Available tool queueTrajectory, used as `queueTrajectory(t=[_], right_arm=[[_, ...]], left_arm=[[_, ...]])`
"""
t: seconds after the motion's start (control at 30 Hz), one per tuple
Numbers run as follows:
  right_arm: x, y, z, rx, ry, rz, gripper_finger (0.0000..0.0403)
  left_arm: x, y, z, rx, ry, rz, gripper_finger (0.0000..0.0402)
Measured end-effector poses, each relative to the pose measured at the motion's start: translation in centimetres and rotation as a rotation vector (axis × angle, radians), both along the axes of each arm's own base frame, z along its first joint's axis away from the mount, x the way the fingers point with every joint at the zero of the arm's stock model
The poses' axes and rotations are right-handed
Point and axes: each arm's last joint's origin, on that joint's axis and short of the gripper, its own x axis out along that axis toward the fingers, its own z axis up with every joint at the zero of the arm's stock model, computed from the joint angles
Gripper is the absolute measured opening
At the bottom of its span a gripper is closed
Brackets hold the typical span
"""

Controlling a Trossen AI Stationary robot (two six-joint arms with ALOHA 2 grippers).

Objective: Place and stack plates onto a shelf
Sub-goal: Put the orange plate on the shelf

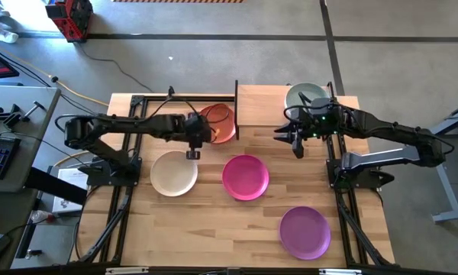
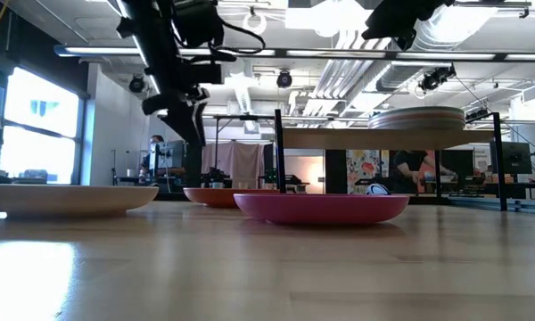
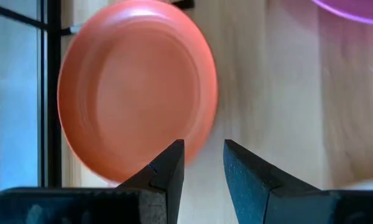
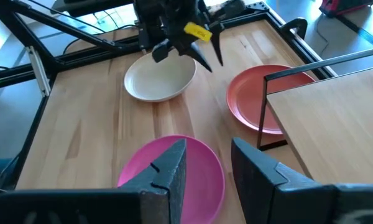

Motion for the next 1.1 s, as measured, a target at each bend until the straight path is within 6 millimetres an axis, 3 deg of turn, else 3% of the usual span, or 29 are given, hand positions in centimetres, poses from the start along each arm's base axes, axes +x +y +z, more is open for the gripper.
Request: queueTrajectory(t=[0.43, 1.1], right_arm=[[0.0, 0.0, 0.0, -0.001, 0.002, -0.003, 0.0106], [0.0, 0.0, -0.1, 0.002, 0.005, -0.004, 0.0106]], left_arm=[[1.3, 2.7, -3.3, -0.027, 0.069, -0.076, 0.0101], [2.2, 4.1, -7.5, -0.037, 0.184, -0.097, 0.0101]])
